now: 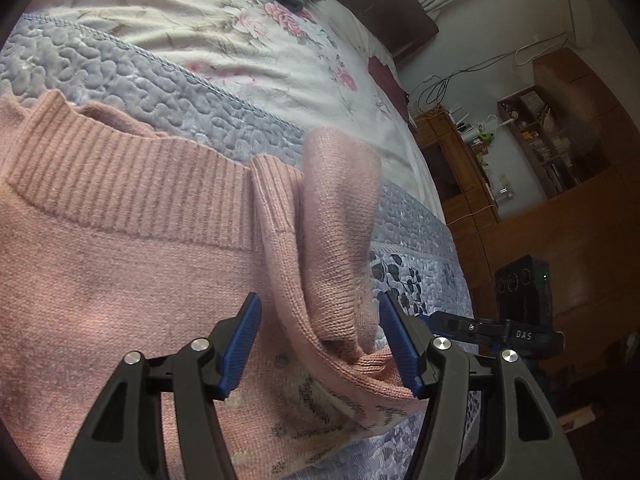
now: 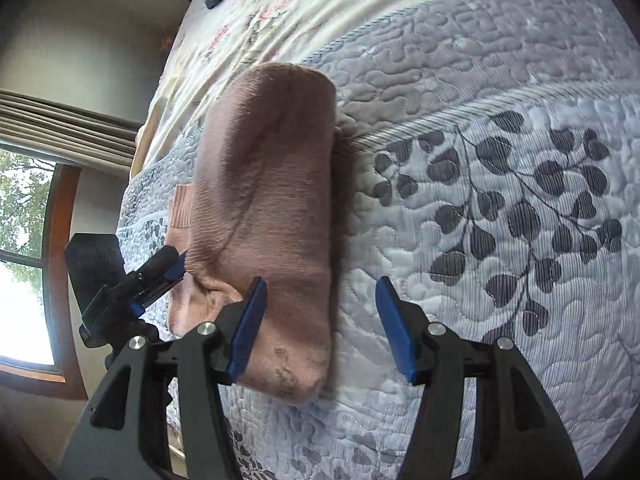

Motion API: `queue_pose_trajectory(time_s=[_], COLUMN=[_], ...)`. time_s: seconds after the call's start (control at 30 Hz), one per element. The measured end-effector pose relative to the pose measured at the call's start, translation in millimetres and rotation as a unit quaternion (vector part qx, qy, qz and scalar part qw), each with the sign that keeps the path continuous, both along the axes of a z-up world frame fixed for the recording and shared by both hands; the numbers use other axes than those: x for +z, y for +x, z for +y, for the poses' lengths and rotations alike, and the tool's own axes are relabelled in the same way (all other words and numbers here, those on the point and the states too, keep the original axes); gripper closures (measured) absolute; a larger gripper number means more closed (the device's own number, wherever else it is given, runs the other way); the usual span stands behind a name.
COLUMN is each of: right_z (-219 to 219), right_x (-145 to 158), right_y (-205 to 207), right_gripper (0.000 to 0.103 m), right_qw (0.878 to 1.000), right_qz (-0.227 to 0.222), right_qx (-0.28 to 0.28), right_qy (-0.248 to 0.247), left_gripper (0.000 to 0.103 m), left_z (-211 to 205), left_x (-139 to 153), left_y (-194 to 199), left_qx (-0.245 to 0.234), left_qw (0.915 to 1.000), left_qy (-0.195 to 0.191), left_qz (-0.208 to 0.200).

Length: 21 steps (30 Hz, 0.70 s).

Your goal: Fold small clothes

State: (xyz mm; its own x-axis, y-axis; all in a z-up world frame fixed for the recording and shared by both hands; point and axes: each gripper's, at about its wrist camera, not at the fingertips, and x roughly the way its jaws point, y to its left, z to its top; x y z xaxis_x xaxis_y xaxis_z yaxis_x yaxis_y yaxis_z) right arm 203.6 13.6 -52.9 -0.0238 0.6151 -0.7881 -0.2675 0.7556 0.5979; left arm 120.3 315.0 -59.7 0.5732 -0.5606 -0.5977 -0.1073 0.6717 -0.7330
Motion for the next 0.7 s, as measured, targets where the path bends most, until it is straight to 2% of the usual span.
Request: queue_pose_trajectory(time_s=[0.37, 0.4, 0.43, 0.53, 0.7], right_z=[-3.5, -2.3, -1.4, 3.9, 6.1], right_x=[-26.6, -27.8, -28.7, -32.4, -35.9], right_y=[-12.7, -13.5, -14.5, -16.9, -24.4], right_gripper=[0.046, 0.046, 0.046, 0.046, 0.045], right_qw=[1.0, 1.0, 1.0, 1.0, 1.0], right_qz=[-0.001, -0.001, -0.002, -0.001, -0.001], right_qx=[0.015, 0.016, 0.016, 0.018, 0.021], right_qy=[-0.002, -0.004, -0.007, -0.012, -0.018], left_gripper=[0.042, 0.048, 0.065, 0.076, 0.081], left_z=[-23.9, -25.5, -26.7, -26.5, -19.1], left_x=[-15.7, -16.2, -16.5, -16.3, 6.9], left_y=[24.1, 26.3, 27.8, 30.3, 12.4], left_qx=[0.0, 0.002, 0.003, 0.009, 0.009], left_qw=[0.9997, 0.9996, 0.9992, 0.9992, 0.9999], left_qy=[-0.001, 0.008, 0.017, 0.007, -0.001], left_qz=[0.023, 0.028, 0.035, 0.037, -0.007])
